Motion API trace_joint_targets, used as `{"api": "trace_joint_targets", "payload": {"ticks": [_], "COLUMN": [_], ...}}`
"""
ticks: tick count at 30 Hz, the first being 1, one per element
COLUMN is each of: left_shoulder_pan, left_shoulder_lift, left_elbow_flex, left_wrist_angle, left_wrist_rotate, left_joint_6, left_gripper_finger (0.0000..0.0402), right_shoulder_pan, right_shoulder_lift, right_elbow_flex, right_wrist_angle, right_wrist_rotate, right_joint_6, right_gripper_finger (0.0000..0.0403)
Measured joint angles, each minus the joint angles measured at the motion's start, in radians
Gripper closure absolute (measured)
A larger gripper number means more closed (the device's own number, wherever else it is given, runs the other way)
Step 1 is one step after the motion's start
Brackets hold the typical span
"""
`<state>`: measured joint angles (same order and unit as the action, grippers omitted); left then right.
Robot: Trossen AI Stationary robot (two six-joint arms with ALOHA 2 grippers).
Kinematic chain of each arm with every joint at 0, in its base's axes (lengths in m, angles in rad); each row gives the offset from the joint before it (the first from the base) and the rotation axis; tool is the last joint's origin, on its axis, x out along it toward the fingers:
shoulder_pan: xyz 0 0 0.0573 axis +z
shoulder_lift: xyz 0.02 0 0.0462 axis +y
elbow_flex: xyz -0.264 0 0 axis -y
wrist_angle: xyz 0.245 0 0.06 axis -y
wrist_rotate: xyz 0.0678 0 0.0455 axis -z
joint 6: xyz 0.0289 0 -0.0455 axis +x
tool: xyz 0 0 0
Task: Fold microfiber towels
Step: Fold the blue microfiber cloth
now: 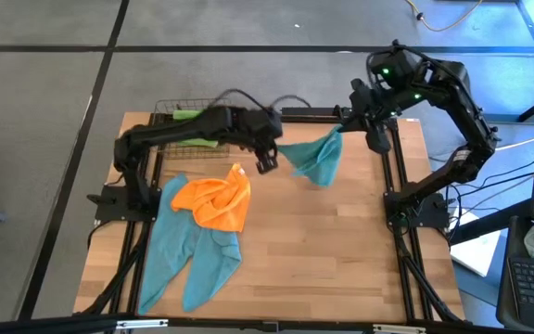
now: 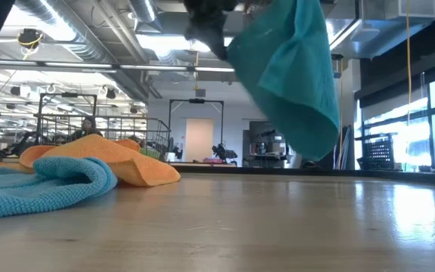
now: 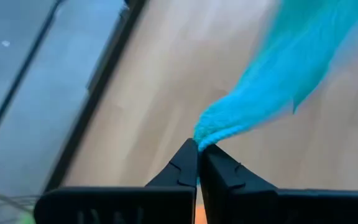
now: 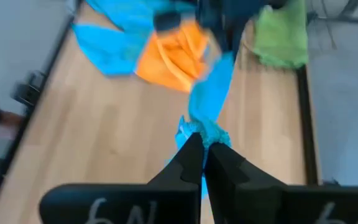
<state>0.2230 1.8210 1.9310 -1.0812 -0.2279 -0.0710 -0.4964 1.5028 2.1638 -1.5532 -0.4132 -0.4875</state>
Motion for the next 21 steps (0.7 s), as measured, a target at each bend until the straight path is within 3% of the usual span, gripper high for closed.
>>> {"api": "trace_joint_targets", "payload": {"ticks": [10,15,21], "left_shoulder_pan": [0.146,0.210,0.292], "left_shoulder_lift": [-0.014,-0.014,-0.015], "left_elbow_flex": [0.001,0.001,0.023], "left_wrist_angle": [-0.008,0.008,0.023], "left_wrist_rotate": [0.050,0.051,0.039], "left_joint_6": [0.153,0.218,0.265], "left_gripper_finger": [0.0401,0.0401,0.0401], "right_shoulder_pan": [-0.064,-0.094,-0.117], "right_shoulder_lift": [0.001,0.003,0.002], "right_elbow_flex": [-0.271,-0.397,-0.420], "right_wrist_angle": [0.052,0.165,0.336], "right_wrist_rotate": [0.068,0.241,0.529], "right_joint_6": [-0.106,-0.182,-0.255], "right_gripper_finger": [0.0391,0.0391,0.0391]}}
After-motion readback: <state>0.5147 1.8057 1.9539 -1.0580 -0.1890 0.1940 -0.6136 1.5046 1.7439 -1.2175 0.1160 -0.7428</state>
